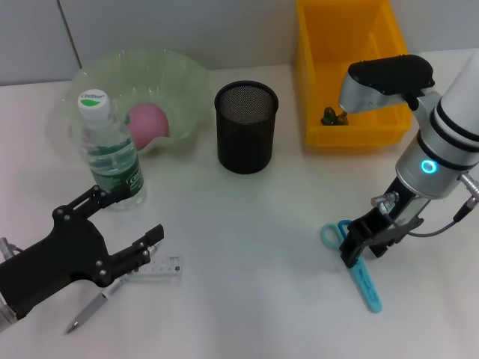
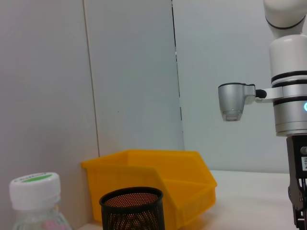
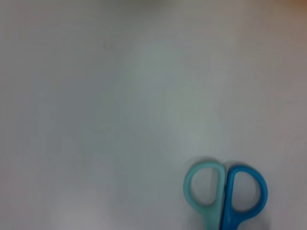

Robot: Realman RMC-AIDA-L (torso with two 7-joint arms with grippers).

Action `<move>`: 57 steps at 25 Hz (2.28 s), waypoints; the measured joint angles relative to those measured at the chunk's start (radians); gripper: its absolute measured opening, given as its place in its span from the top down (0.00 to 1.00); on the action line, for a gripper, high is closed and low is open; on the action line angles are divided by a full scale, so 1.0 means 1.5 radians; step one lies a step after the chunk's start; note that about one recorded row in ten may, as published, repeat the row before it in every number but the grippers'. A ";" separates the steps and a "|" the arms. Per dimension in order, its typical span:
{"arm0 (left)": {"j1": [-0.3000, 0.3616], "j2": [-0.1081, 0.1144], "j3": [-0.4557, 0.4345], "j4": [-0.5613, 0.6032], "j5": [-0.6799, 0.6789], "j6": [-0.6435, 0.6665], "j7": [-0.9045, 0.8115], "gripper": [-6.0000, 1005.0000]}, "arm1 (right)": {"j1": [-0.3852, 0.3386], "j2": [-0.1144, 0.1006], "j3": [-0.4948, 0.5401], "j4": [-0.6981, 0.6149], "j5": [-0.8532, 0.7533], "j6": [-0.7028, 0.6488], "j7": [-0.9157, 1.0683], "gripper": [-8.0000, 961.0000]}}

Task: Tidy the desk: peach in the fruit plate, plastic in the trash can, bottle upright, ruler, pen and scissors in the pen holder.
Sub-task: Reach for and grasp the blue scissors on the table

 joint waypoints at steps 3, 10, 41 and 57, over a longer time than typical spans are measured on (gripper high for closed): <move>0.000 0.000 0.000 0.000 0.000 0.000 0.000 0.22 | 0.001 0.000 0.000 0.000 -0.006 0.000 0.000 0.45; 0.001 0.001 0.000 0.001 0.000 0.000 0.000 0.22 | 0.003 0.000 -0.001 0.003 -0.016 0.001 0.000 0.45; 0.004 0.001 0.000 0.001 0.000 0.007 0.001 0.22 | 0.029 0.001 -0.035 0.044 -0.012 0.021 0.000 0.46; 0.000 0.002 0.000 0.002 0.000 0.008 0.000 0.22 | 0.027 0.001 -0.035 0.045 -0.015 0.015 0.000 0.68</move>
